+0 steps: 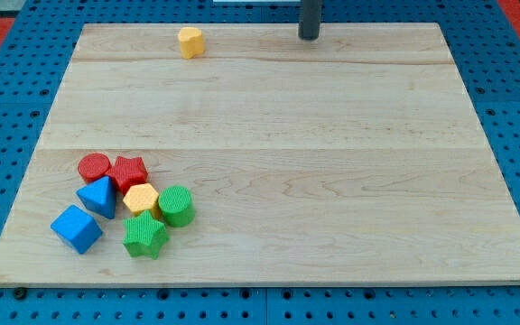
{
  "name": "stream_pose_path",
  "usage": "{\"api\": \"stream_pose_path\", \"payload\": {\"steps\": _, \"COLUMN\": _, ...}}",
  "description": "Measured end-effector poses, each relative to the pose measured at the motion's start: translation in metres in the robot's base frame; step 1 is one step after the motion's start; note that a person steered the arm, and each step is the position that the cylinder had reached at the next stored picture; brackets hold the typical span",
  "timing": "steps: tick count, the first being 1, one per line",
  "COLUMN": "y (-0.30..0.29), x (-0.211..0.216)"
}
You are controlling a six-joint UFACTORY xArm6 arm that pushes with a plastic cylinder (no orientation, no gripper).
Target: Move the yellow heart towards the bottom
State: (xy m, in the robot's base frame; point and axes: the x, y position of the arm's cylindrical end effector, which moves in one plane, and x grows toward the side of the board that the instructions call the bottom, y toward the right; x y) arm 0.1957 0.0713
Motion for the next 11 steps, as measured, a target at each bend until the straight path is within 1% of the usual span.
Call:
{"api": "stream_pose_path", "payload": {"steps": 1, "y": -0.087, "x": 0.007}}
{"api": "stream_pose_path", "payload": {"steps": 2, "y": -0.146, "x": 0.043}}
{"api": "stream_pose_path", "payload": {"steps": 4, "y": -0.19, "x": -0.004}}
{"api": "stream_pose_path", "payload": {"steps": 5, "y": -0.229, "x": 0.04}}
{"api": "stream_pose_path", "payload": {"steps": 6, "y": -0.184, "x": 0.06}}
{"api": "stream_pose_path", "payload": {"steps": 7, "y": -0.167, "x": 0.044}}
{"api": "stream_pose_path", "payload": {"steps": 8, "y": -0.165, "x": 0.1}}
{"api": "stream_pose_path", "payload": {"steps": 9, "y": -0.141, "x": 0.131}}
{"api": "stream_pose_path", "payload": {"steps": 10, "y": -0.124, "x": 0.173}}
{"api": "stream_pose_path", "payload": {"steps": 11, "y": -0.133, "x": 0.234}}
